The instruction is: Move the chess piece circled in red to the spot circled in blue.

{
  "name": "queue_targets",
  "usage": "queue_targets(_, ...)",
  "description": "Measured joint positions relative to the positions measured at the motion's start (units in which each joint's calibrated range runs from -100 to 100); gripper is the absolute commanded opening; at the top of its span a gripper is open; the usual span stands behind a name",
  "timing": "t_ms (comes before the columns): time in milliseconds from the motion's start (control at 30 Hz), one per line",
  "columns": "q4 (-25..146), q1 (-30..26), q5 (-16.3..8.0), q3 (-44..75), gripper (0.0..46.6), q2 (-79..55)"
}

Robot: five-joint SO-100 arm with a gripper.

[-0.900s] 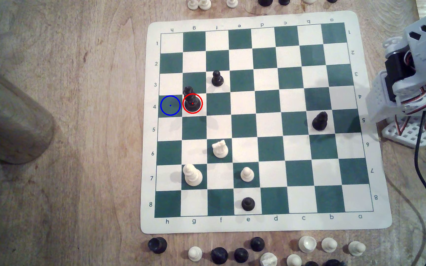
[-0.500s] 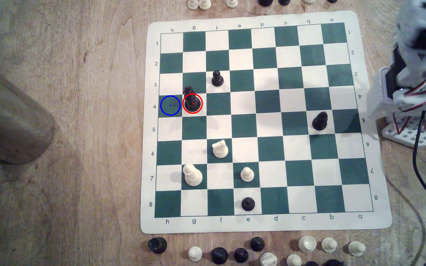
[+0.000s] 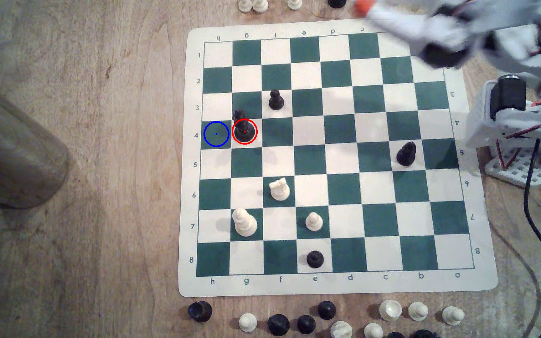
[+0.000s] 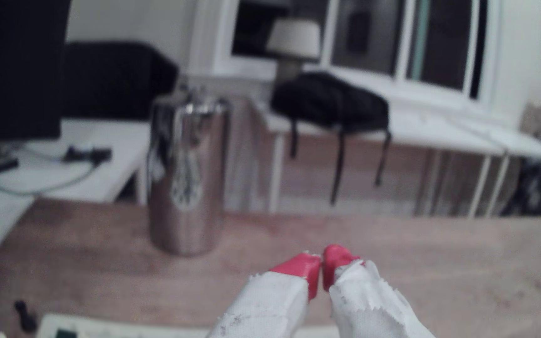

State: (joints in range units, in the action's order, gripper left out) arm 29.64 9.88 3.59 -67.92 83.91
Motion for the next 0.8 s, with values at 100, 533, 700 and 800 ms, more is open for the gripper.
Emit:
queue_targets(100,2.07,0.07,-0.05,1.54,2.0,-6.79)
queue_targets(533,13.31,-3.02,-3.91,22.5,13.8,-32.09)
queue_targets(700,22.55,-3.47,-6.5,36.96,14.8,-45.5)
queue_targets(800,28.53,-3.47,-8.5,48.8,15.1,-55.72)
